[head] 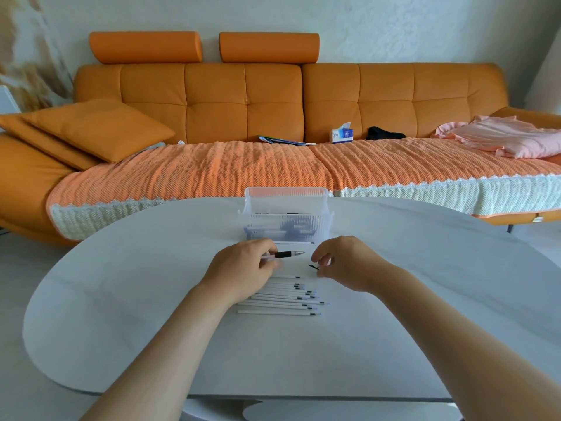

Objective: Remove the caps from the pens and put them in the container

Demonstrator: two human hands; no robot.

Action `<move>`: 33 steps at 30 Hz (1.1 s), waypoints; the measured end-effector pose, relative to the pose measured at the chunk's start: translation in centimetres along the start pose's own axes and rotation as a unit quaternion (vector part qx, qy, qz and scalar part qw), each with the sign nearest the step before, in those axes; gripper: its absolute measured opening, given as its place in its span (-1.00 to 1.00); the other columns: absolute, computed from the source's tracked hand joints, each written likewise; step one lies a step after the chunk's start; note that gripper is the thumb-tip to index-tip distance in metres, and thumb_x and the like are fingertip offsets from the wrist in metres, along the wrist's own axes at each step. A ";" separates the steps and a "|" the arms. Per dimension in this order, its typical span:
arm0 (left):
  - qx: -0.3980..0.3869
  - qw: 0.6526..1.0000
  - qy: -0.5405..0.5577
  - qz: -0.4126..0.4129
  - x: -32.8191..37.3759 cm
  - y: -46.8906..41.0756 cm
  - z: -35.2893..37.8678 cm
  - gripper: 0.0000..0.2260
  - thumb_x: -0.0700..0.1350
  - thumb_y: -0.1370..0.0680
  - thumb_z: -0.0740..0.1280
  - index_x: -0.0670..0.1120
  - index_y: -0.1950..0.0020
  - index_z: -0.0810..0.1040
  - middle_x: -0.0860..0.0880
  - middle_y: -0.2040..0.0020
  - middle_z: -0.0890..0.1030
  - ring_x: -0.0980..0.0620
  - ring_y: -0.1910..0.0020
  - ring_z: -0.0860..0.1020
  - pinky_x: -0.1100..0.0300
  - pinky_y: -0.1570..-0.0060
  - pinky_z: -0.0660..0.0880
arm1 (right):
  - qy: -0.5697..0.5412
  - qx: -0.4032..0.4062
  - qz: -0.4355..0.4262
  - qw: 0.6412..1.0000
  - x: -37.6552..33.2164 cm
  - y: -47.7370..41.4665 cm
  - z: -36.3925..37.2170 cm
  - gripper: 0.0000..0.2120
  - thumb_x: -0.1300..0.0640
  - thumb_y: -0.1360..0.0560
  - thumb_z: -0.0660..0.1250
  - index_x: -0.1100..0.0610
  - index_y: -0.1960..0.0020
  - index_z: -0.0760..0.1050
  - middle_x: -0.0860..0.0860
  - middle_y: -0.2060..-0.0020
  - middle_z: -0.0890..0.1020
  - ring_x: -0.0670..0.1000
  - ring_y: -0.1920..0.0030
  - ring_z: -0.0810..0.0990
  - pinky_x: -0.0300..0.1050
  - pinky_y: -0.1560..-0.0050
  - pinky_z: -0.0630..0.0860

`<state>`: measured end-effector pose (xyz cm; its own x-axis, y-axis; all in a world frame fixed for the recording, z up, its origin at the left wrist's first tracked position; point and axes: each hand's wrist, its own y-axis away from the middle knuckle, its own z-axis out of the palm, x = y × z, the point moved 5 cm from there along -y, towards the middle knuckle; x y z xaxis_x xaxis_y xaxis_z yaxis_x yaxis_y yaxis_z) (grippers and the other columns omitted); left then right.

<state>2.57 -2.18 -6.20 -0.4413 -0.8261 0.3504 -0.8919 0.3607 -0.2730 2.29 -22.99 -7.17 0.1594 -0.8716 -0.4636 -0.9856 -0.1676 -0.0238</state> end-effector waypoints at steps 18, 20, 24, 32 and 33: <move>0.019 0.998 -0.026 0.045 1.5 -0.1 0.7 -0.89 0.08 -0.58 0.30 0.12 -0.03 0.57 0.19 0.03 0.60 0.15 0.07 0.53 0.20 0.19 0.42 | 0.057 0.003 -0.080 0.995 -1.6 0.5 -0.3 -0.76 -0.02 -0.59 0.25 -0.14 -0.22 0.57 -0.21 -0.13 0.54 -0.14 0.04 0.52 -0.20 -0.03 0.46; 0.021 0.999 -0.020 0.041 1.6 -0.2 0.7 -0.89 0.09 -0.57 0.30 0.12 -0.03 0.57 0.19 0.02 0.60 0.16 0.08 0.52 0.19 0.18 0.42 | 0.080 0.000 -0.083 0.993 -2.0 0.6 -0.1 -0.75 -0.02 -0.63 0.20 -0.10 -0.21 0.59 -0.18 -0.13 0.58 -0.07 -0.06 0.54 -0.13 -0.06 0.48; 0.023 0.999 -0.019 0.043 1.7 0.1 0.7 -0.87 0.11 -0.54 0.34 0.15 -0.05 0.53 0.20 0.00 0.60 0.18 0.03 0.53 0.21 0.17 0.41 | 0.109 -0.008 -0.084 0.990 -2.4 0.5 0.1 -0.72 -0.01 -0.66 0.15 -0.03 -0.19 0.61 -0.09 -0.09 0.62 0.01 -0.07 0.54 -0.07 -0.01 0.48; 0.027 0.999 0.001 0.021 1.2 -0.1 0.2 -0.94 0.07 -0.55 0.34 0.15 0.00 0.56 0.21 0.04 0.60 0.21 0.14 0.44 0.37 0.26 0.28 | 0.110 0.061 -0.107 0.986 -3.1 0.5 0.2 -0.76 -0.01 -0.65 0.20 -0.04 -0.08 0.65 -0.10 0.02 0.59 0.03 0.06 0.56 0.00 0.11 0.54; 0.022 1.000 0.003 0.017 1.1 -0.1 0.2 -0.94 0.07 -0.55 0.34 0.15 0.00 0.56 0.20 0.04 0.60 0.20 0.14 0.45 0.36 0.26 0.28 | 0.112 0.064 -0.108 0.986 -3.2 0.5 0.3 -0.75 -0.01 -0.64 0.20 -0.03 -0.06 0.65 -0.09 0.03 0.59 0.03 0.07 0.56 0.01 0.12 0.54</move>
<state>2.19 -3.21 -5.93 -0.4727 -0.8107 0.3453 -0.8708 0.3697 -0.3242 1.30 -20.16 -6.00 0.3603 -0.9043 -0.2289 -0.9242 -0.3126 -0.2194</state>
